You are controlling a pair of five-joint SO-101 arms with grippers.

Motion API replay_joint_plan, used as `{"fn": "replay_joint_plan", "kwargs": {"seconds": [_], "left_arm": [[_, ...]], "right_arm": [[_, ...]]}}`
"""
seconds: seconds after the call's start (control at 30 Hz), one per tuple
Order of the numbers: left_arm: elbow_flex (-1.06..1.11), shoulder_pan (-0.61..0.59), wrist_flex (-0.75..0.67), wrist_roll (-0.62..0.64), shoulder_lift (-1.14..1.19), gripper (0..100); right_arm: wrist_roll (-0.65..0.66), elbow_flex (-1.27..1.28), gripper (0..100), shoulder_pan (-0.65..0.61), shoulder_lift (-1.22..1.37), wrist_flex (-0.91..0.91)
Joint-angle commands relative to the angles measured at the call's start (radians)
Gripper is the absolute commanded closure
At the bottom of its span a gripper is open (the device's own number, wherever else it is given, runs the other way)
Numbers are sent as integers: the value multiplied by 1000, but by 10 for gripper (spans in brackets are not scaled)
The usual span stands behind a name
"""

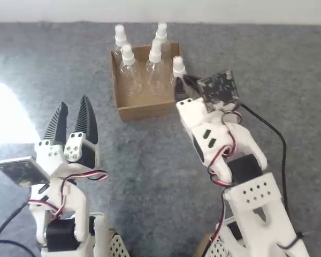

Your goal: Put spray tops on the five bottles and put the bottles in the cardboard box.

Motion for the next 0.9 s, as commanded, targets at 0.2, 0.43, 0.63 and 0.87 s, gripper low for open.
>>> {"fn": "replay_joint_plan", "kwargs": {"seconds": [0.2, 0.43, 0.63, 0.87], "left_arm": [[119, -9, 5, -43, -15, 852], [130, -15, 9, -41, -17, 852], [77, -15, 83, -41, -17, 852], [70, -15, 94, -41, -17, 852]], "right_arm": [[15, 181, 986, 91, -277, 8], [15, 361, 986, 87, -513, 8], [15, 476, 986, 87, -641, 8], [15, 600, 986, 90, -728, 8]]}}
